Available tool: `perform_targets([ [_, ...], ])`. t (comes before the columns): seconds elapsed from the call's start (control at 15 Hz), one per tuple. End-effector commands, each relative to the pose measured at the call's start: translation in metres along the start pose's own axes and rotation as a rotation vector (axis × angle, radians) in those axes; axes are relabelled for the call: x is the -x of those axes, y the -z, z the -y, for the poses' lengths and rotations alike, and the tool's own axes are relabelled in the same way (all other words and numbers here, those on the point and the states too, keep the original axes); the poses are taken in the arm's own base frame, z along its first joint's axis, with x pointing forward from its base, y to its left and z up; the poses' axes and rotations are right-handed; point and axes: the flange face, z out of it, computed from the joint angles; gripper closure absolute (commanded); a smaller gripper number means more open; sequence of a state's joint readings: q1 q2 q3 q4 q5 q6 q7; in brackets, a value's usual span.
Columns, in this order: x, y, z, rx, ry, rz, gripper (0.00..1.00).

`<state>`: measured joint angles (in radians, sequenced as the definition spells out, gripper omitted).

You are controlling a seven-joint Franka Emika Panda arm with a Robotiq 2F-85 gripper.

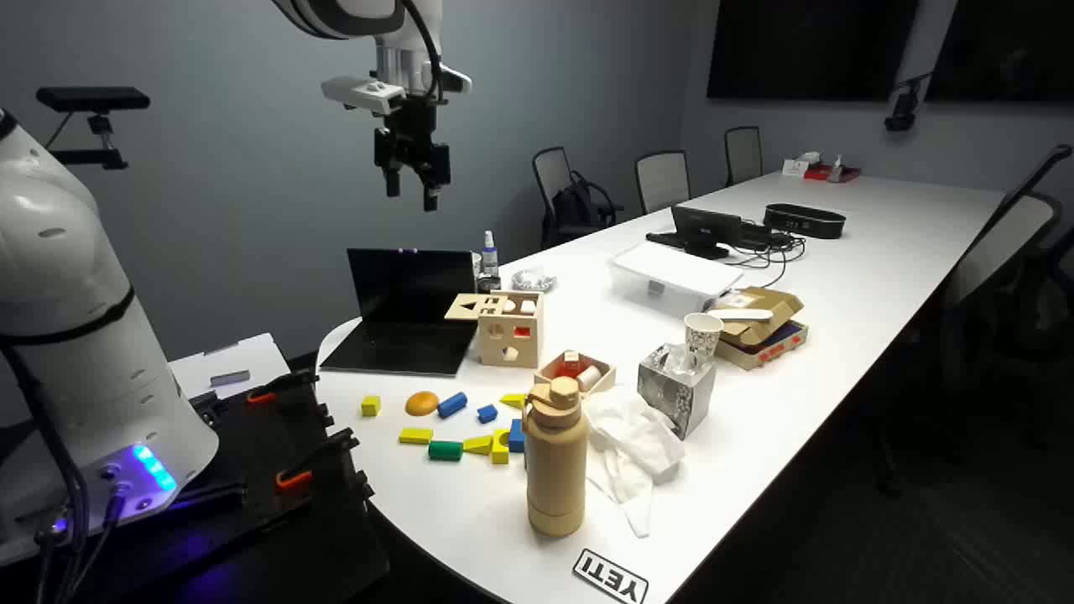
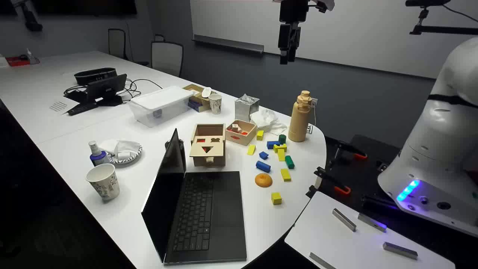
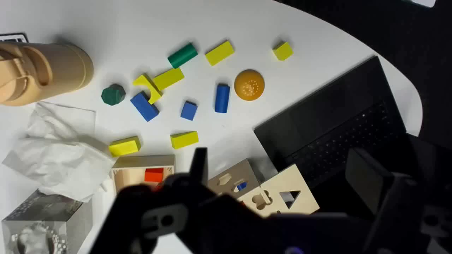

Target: Slide the lid on the wooden toy box backwards.

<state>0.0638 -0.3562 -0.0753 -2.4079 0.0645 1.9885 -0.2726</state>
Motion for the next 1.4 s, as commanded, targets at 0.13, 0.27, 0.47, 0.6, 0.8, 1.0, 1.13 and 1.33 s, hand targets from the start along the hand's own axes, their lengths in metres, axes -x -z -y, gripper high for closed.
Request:
perform_targets([
  [0.13,0.000,0.000,0.000,0.000,0.000,0.001,0.00],
  [0.27,0.000,0.000,0.000,0.000,0.000,0.001,0.00],
  [0.47,-0.016,-0.007,0.004,-0.019,-0.095,-0.031,0.00],
  [0.6,-0.031,-0.024,0.022,-0.079,-0.183,-0.055,0.00],
  [0.8,-0.058,-0.053,0.064,-0.158,-0.299,-0.089,0.00],
  [1.0,-0.092,-0.090,0.112,-0.201,-0.423,-0.110,0.00],
  [1.13,-0.112,-0.117,0.138,-0.215,-0.485,-0.087,0.00],
  [1.33,-0.142,-0.157,0.155,-0.203,-0.603,-0.023,0.00],
])
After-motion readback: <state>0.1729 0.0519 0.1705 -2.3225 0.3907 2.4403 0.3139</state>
